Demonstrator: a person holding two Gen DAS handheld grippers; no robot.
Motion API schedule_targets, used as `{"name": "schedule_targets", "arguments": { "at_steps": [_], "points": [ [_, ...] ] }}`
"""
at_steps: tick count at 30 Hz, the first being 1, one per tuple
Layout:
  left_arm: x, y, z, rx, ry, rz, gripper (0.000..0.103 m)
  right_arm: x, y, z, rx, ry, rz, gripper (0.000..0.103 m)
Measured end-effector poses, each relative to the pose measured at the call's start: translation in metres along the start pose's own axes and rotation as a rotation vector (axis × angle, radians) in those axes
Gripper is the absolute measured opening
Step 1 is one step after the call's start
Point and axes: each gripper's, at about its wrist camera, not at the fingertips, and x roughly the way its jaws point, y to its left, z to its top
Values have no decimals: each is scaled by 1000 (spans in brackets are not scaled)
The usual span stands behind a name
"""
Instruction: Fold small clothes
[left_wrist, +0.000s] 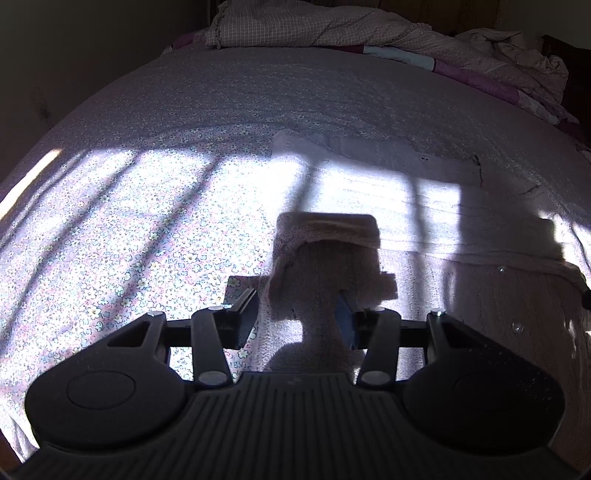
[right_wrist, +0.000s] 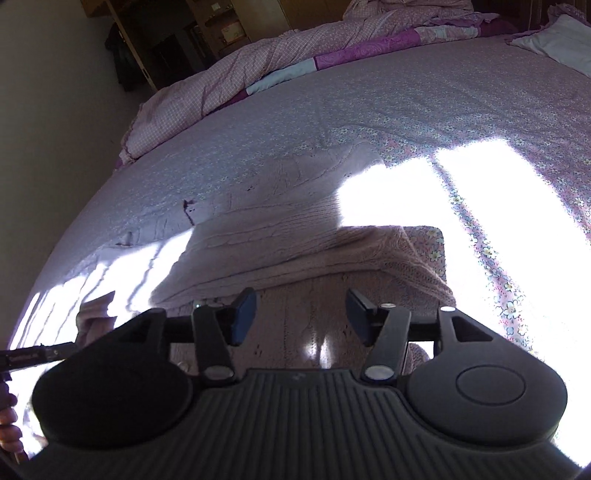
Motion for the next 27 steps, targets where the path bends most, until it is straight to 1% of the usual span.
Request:
{"name": "schedule_targets", "arguments": {
  "at_steps": [3,6,9,15,19,21,23,25,27],
  "points": [
    [-12,5,-5,9,6,-8,54,-12,8,-7,-61,18,12,57],
    [-23,11,-12,38,24,-20,54,-25,13,-14,-116,29,9,57],
    [-33,18,-24,59,36,-5,54,-36,10,-18,-131,41,4,57],
    [-46,33,-45,40,49,2,54,-52,-5,-34,-180,79,-28,57],
    [-45,23,-54,44,62,-14,54,-55,0,-48,-259,97,-50,57],
    [-46,15,-58,58,62,-32,54,-58,5,-53,-300,101,-47,57],
    [-46,7,-62,76,59,-46,54,-60,13,-59,-339,97,-35,67],
    [-48,-3,-67,99,57,-56,54,-62,21,-64,-377,99,-20,68],
    [-49,-9,-71,123,59,-64,55,-62,30,-71,-424,122,7,68]
  ]
}}
